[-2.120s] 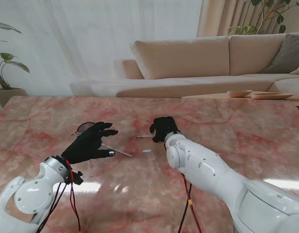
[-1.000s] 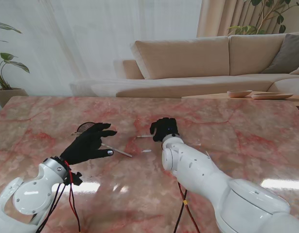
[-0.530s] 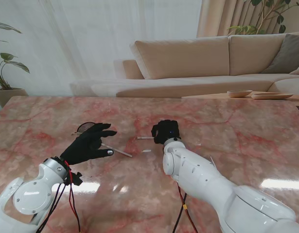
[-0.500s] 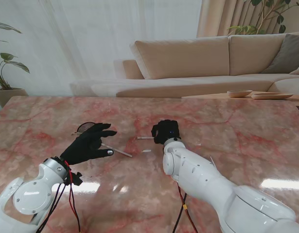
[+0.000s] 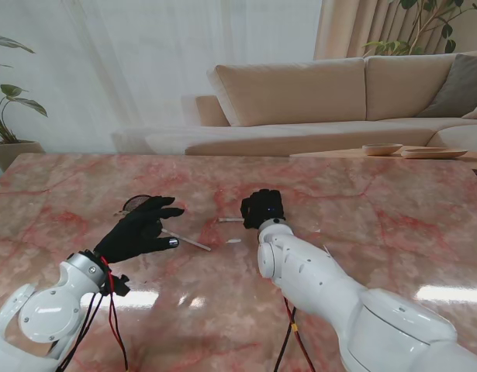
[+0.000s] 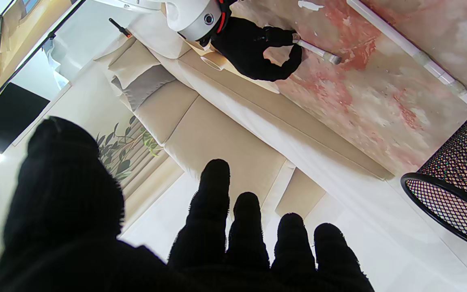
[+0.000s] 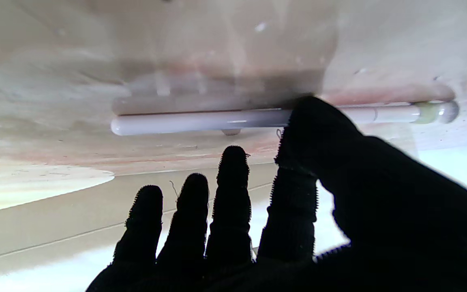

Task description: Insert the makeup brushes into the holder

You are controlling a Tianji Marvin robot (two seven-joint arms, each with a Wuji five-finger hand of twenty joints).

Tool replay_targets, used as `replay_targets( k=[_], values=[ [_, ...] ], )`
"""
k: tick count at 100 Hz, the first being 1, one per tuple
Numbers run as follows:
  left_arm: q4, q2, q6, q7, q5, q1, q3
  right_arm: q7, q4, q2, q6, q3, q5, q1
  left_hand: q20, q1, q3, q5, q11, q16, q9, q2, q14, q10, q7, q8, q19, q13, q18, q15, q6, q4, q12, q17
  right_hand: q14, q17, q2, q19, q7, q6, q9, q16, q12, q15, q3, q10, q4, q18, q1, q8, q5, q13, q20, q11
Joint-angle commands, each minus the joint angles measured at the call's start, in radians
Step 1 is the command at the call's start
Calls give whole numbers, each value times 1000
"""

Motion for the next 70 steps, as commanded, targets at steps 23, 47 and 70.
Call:
replay_targets(
  k=[23,47,70],
  values=[
    [2,-3,11,-2,-9,7,4,38,51,12,10,-11,-2,-64,5,-5,13,-9,-17,1,-26,49,-46,7,4,10,-42,-12,-18,4,-27,35,-6,-13,-33,-17,-43,68,15,29,4,37,67,29,42,-30,6,-24,101,44,188,-3,-19,51],
    [3,-3,12,-4,-16,7,5,23,46,26,-30,-1,-4,-74,-2,-8,13,-9,-20,3,-27,53,-46,7,5,10,-48,-14,-16,5,-29,35,-6,-13,-59,-34,-57,81,-23,1,-13,46,95,38,99,-53,34,-50,52,127,198,-33,0,72],
    [5,-4,11,-1,-16,6,6,37,-25,63,-8,24,-16,-100,-9,-8,14,-10,-22,0,-28,56,-50,9,4,10,-53,-25,-14,-1,-27,35,-6,-12,-66,-41,-68,74,-29,1,-17,48,107,37,118,-61,45,-60,46,141,202,-40,6,81]
  ],
)
